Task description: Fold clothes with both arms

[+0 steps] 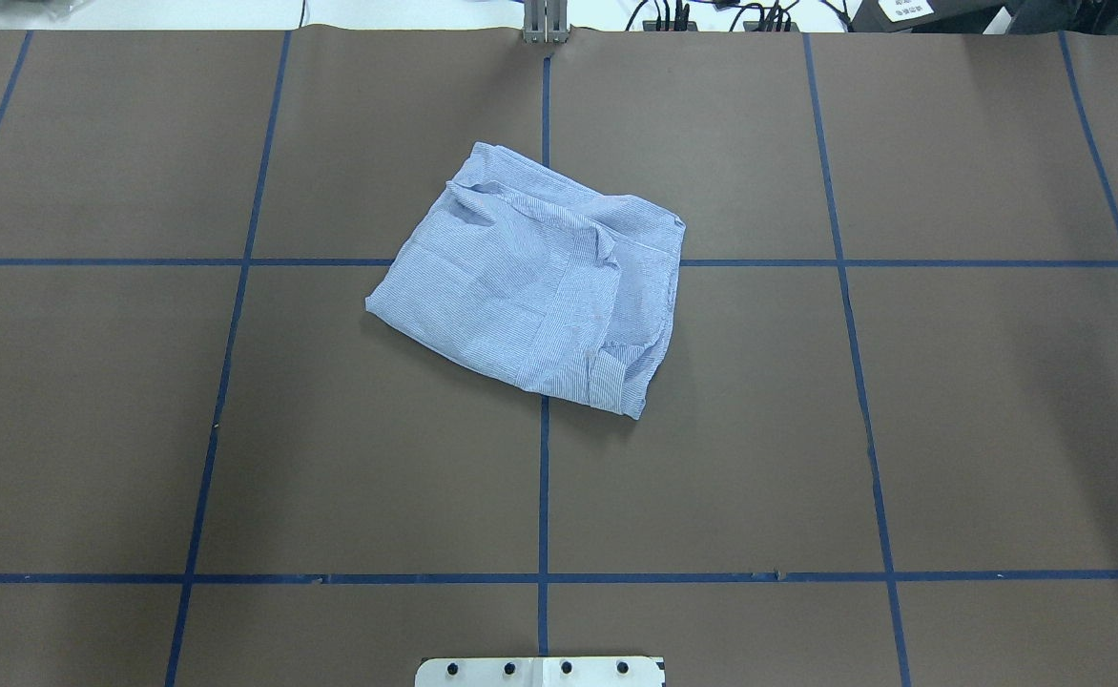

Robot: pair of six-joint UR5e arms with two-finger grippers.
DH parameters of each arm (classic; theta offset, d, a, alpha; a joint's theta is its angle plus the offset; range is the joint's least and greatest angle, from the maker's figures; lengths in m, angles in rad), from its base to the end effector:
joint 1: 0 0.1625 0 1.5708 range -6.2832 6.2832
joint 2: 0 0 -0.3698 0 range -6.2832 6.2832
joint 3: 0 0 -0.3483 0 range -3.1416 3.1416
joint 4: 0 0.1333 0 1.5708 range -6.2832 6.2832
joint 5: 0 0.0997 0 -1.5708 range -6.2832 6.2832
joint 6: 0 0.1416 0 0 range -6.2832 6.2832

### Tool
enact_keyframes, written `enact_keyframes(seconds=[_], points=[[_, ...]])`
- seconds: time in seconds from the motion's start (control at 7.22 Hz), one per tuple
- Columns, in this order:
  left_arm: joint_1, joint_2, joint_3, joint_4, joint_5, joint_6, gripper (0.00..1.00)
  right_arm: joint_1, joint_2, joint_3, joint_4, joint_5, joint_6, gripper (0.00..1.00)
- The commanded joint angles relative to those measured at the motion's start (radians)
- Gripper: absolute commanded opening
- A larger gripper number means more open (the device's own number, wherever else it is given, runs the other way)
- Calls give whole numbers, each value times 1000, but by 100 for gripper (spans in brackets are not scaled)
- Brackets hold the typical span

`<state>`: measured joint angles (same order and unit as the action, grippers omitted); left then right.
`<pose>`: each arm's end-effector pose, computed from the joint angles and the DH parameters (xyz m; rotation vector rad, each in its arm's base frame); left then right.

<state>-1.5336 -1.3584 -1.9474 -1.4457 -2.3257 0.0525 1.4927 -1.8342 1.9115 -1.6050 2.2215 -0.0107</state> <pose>-0.0225 -0.3704 0.5662 0.0430 0.7548 0.1002 0.0197 -0.3581 0.6009 0.0196 -0.6519 -0.0997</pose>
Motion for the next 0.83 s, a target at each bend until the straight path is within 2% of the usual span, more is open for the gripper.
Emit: enact_keyframes(seconds=[0.0, 0.69], points=[[-2, -2, -5, -4, 5, -5, 100, 0, 3, -17, 3, -2, 8, 100], [-2, 7, 34, -7, 11, 0, 100, 0, 10, -23, 5, -3, 8, 100]])
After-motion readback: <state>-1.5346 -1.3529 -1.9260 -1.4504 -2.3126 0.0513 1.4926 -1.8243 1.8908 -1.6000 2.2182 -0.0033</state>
